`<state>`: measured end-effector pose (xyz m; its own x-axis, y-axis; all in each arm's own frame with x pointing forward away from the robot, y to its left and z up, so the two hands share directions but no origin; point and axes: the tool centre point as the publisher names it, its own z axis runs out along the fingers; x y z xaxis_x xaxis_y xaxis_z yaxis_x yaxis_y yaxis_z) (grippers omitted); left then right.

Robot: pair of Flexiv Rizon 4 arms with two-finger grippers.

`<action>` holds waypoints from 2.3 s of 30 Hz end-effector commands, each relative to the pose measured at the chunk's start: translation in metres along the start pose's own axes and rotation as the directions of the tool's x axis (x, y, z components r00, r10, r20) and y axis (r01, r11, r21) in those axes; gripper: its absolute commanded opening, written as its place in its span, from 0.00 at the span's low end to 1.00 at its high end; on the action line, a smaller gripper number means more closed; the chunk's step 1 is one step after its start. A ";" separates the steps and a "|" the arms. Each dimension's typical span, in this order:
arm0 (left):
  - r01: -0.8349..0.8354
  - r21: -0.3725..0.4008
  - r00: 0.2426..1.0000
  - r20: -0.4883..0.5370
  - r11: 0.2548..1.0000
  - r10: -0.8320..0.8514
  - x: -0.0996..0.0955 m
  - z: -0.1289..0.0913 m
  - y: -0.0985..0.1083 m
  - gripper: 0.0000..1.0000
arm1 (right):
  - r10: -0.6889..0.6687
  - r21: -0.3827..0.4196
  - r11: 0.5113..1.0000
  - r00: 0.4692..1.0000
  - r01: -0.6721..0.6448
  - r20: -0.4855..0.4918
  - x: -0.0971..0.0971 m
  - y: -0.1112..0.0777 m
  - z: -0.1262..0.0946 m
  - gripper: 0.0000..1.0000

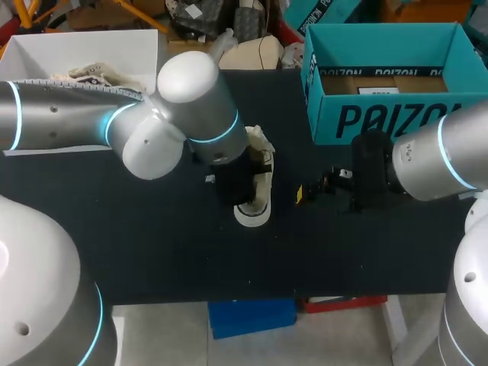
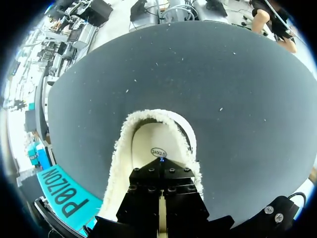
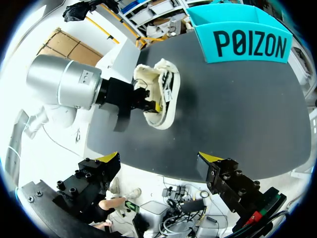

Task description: Take the shoe out of the shoebox, open the shoe tongue, remove and reinsert the insole, then place the shoe into the shoebox

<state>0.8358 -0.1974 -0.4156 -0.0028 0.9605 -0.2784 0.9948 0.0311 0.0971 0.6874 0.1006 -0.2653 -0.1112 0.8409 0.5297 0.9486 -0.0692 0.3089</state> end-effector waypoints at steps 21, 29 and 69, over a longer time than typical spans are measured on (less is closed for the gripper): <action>0.513 0.179 0.728 0.427 0.840 -0.536 0.005 -0.109 0.036 0.00 | 0.000 0.000 1.000 1.000 0.000 0.001 0.001 0.000 0.001 1.00; 0.660 0.129 0.569 0.558 0.740 -0.604 0.019 -0.130 0.076 0.00 | 0.000 0.000 1.000 1.000 0.000 0.001 0.001 0.000 0.001 1.00; 0.581 0.121 0.712 0.403 0.805 -0.574 -0.014 -0.101 0.173 0.00 | 0.000 0.000 1.000 1.000 0.000 0.001 0.001 0.000 0.001 1.00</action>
<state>0.9814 -0.1621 -0.3002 -0.5280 0.5235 -0.6687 0.8001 0.5706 -0.1851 0.6874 0.1006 -0.2652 -0.1112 0.8409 0.5297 0.9486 -0.0691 0.3089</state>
